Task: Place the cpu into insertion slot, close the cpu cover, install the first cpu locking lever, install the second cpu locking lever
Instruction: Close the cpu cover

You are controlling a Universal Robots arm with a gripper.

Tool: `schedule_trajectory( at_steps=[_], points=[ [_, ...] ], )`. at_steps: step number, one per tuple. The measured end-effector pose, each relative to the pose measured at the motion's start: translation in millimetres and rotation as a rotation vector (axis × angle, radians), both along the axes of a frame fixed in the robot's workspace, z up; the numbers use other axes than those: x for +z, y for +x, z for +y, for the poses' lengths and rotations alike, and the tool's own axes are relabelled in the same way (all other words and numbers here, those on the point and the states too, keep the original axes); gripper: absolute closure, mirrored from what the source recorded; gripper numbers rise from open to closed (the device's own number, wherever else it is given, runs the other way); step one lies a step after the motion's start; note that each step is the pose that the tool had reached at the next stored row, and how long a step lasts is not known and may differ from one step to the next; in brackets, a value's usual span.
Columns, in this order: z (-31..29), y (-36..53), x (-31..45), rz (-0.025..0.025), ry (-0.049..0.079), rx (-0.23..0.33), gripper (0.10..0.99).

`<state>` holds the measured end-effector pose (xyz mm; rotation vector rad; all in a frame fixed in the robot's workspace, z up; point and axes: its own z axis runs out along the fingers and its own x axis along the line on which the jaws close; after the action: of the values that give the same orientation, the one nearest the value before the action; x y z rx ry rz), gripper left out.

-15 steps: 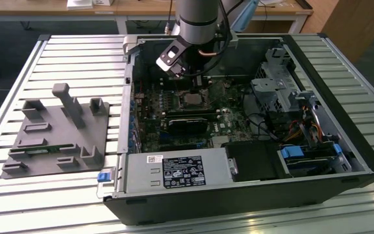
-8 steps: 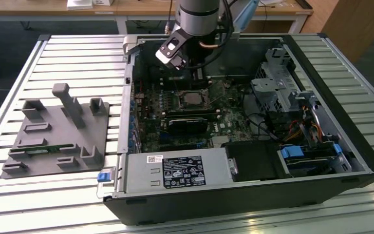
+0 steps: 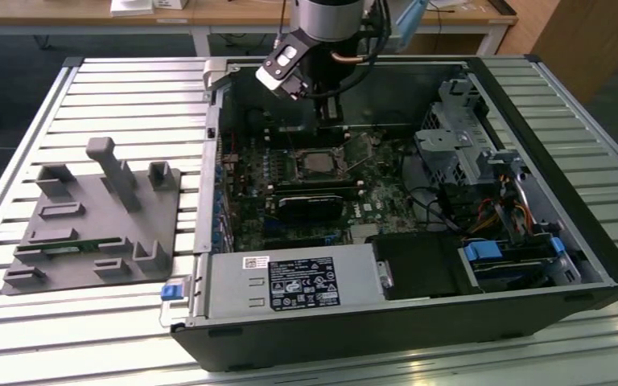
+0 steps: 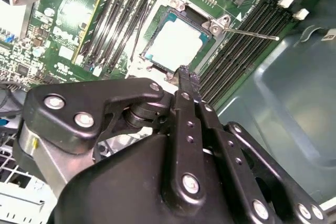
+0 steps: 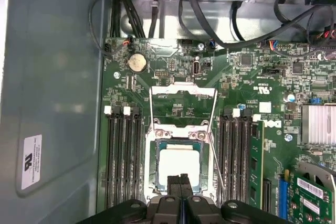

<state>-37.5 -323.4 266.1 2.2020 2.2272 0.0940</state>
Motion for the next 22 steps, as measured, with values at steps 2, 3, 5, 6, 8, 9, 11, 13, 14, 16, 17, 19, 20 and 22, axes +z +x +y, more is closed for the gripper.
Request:
schedule_trajectory(
  at_steps=[2,3,5,6,8,9,11,13,14,16,17,19,20,22],
  points=[
    [-2.8,0.0,0.0,0.0000,0.000,0.000,0.980],
    [-4.4,0.0,0.0,0.0000,0.000,0.000,0.980],
    [-5.4,1.4,-0.1,0.0000,0.000,0.000,0.980],
    [-5.4,3.9,-0.1,0.0003,0.000,0.000,0.980],
    [-5.4,11.2,-0.1,0.0016,0.000,0.000,0.980],
    [-5.4,15.1,-0.2,0.0021,0.000,0.000,0.980],
    [-5.5,22.2,-0.2,0.0026,0.000,0.000,0.980],
    [-5.5,29.5,-0.3,0.0026,0.000,0.000,0.980],
    [-5.5,33.3,-0.3,0.0025,0.000,0.000,0.980],
    [-5.5,40.5,-0.4,0.0026,0.000,0.000,0.980],
    [-5.5,42.5,-0.4,0.0027,0.000,0.001,0.980],
    [-5.4,44.7,-0.4,0.0026,0.000,0.001,0.980],
    [-5.4,45.9,-0.5,0.0027,0.000,0.001,0.980],
    [-5.4,50.6,-0.9,0.0026,0.000,0.000,0.980]
  ],
)
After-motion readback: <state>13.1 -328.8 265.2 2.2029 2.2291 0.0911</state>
